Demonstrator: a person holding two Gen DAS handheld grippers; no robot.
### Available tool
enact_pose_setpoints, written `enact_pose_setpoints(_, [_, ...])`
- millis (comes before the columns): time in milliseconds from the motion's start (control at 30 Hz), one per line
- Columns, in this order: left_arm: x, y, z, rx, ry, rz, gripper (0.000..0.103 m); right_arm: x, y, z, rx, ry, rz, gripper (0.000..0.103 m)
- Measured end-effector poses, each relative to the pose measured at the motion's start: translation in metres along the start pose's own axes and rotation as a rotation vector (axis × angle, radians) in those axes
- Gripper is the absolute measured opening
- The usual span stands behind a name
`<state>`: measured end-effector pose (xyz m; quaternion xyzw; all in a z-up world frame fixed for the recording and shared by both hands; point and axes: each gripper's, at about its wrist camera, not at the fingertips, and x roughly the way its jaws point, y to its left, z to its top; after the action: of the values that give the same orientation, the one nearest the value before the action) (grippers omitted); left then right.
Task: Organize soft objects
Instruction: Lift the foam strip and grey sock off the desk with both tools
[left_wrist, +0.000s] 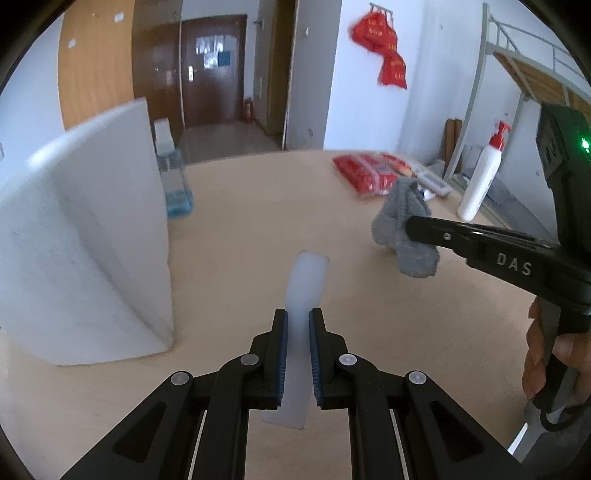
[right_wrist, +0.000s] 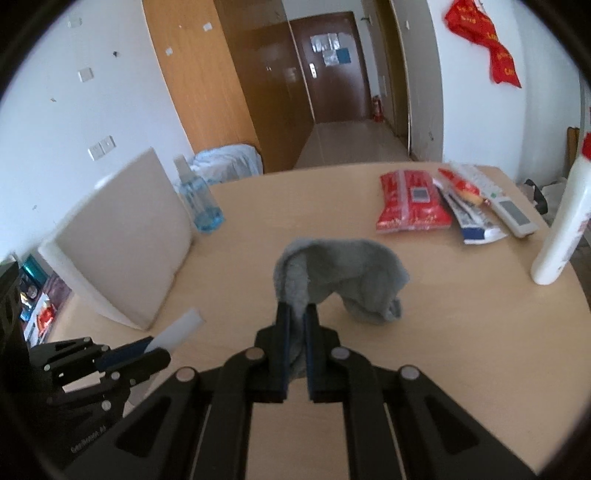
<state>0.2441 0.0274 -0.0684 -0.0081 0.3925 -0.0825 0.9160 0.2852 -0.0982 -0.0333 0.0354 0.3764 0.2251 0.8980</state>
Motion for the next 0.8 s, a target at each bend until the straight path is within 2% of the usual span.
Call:
enact_pose_setpoints(433, [-0.062, -0.011, 0.005, 0.009, -0.132, 0.025, 0.012, -0.073, 0.02, 0.004, -0.025, -0.146, 0.021, 0.009])
enact_pose_setpoints(800, [-0.112, -0.025, -0.001, 0.026, -0.229, 0.037, 0.012, -0.129, 0.03, -0.008, -0.04, -0.251, 0.024, 0.009])
